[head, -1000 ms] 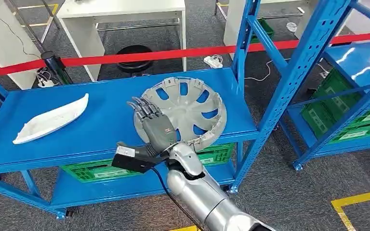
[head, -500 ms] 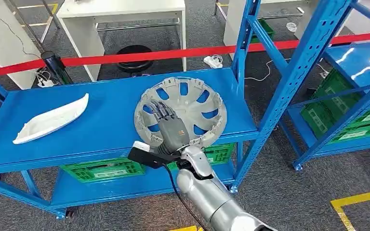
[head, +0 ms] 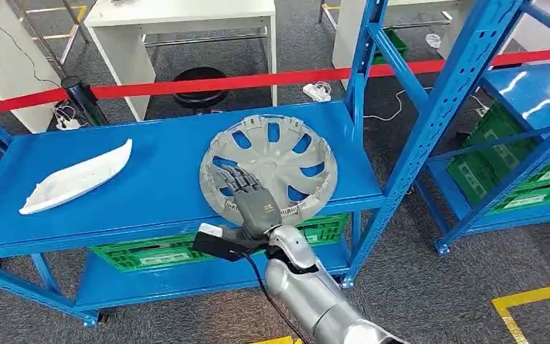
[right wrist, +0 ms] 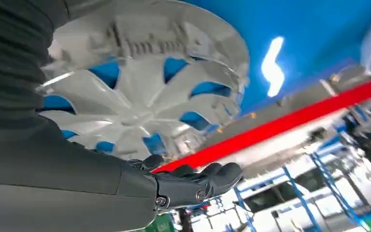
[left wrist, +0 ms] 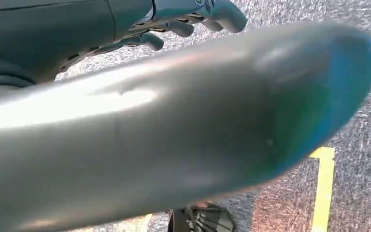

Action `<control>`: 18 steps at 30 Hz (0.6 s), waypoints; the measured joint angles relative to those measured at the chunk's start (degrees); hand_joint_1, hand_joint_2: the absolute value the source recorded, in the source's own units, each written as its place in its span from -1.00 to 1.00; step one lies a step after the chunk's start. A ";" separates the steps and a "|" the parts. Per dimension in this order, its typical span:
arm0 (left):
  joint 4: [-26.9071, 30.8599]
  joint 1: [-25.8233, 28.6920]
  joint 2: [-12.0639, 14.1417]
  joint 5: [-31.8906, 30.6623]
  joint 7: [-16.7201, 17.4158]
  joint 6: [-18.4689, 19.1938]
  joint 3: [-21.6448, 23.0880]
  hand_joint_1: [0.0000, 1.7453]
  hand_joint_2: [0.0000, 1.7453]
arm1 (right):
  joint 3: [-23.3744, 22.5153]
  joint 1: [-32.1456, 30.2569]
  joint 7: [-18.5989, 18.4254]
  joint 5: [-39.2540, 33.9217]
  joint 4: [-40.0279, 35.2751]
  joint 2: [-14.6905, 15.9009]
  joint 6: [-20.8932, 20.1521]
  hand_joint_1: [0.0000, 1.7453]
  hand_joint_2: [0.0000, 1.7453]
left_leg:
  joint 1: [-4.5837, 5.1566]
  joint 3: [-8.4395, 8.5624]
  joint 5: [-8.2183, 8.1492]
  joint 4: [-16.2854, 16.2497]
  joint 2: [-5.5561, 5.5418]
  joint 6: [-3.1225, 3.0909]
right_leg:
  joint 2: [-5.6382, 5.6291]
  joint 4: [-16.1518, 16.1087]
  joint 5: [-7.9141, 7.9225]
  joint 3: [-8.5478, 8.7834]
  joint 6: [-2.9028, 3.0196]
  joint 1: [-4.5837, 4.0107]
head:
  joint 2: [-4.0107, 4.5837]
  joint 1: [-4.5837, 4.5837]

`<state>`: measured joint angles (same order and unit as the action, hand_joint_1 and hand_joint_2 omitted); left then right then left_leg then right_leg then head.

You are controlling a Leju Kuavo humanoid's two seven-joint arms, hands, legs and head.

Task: Take the parts from the cabinet and place them on the table.

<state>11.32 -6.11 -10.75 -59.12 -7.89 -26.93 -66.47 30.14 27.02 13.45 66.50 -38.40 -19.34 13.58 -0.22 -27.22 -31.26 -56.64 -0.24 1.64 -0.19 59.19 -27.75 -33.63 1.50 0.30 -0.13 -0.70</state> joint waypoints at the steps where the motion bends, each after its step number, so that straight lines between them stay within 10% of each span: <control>1: -0.02 0.01 -0.11 -0.02 0.15 0.16 0.00 -1.00 -1.00 | 0.00 0.01 -1.05 0.92 0.20 0.20 -0.09 -1.00 1.00 | 0.00 0.00 0.00 0.00 0.00 0.00 | 0.00 -0.01 0.00 0.01 0.00 0.00 | 0.00 0.00; 18: -0.20 0.13 -1.29 -1.07 1.18 0.77 0.00 -1.00 -1.00 | -1.31 -1.67 -7.13 5.43 0.52 4.37 -1.36 -1.00 1.00 | 0.00 0.00 -0.04 0.00 0.00 -0.07 | 0.00 -0.10 0.00 0.03 -0.01 0.00 | 0.02 0.00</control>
<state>11.13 -5.98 -12.04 -60.19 -6.71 -26.16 -66.47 28.83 25.35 6.32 71.93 -37.88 -14.97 12.22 -0.22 -27.22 -31.30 -56.64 -0.24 1.57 -0.18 59.09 -27.74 -33.59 1.49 0.29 -0.11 -0.70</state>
